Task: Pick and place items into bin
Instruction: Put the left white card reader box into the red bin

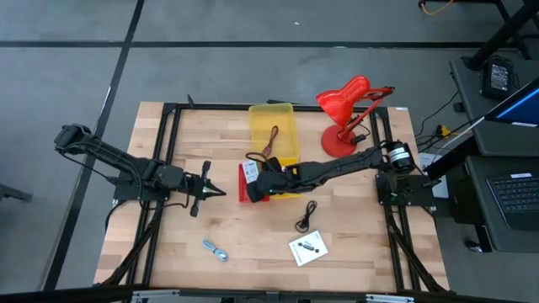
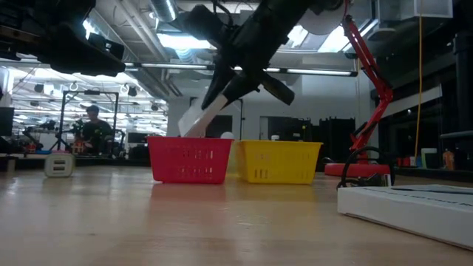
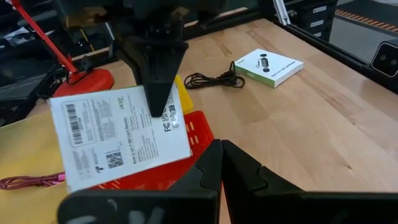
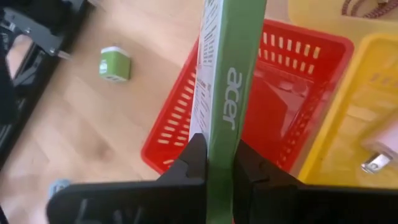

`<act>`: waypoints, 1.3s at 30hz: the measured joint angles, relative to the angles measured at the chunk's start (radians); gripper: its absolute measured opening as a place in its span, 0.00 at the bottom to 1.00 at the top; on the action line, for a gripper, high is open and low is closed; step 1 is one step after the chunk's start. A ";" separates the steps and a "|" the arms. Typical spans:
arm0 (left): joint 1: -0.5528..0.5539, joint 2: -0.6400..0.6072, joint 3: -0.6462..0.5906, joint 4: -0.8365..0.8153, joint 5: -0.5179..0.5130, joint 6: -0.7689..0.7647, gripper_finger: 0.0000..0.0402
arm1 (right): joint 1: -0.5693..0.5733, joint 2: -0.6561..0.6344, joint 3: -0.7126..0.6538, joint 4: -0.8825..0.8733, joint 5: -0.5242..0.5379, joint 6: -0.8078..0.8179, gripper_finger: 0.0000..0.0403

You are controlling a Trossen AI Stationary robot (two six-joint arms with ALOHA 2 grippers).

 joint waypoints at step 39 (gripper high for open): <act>0.000 0.000 0.000 0.000 0.000 0.000 0.00 | -0.006 0.040 -0.004 0.049 -0.094 0.073 0.19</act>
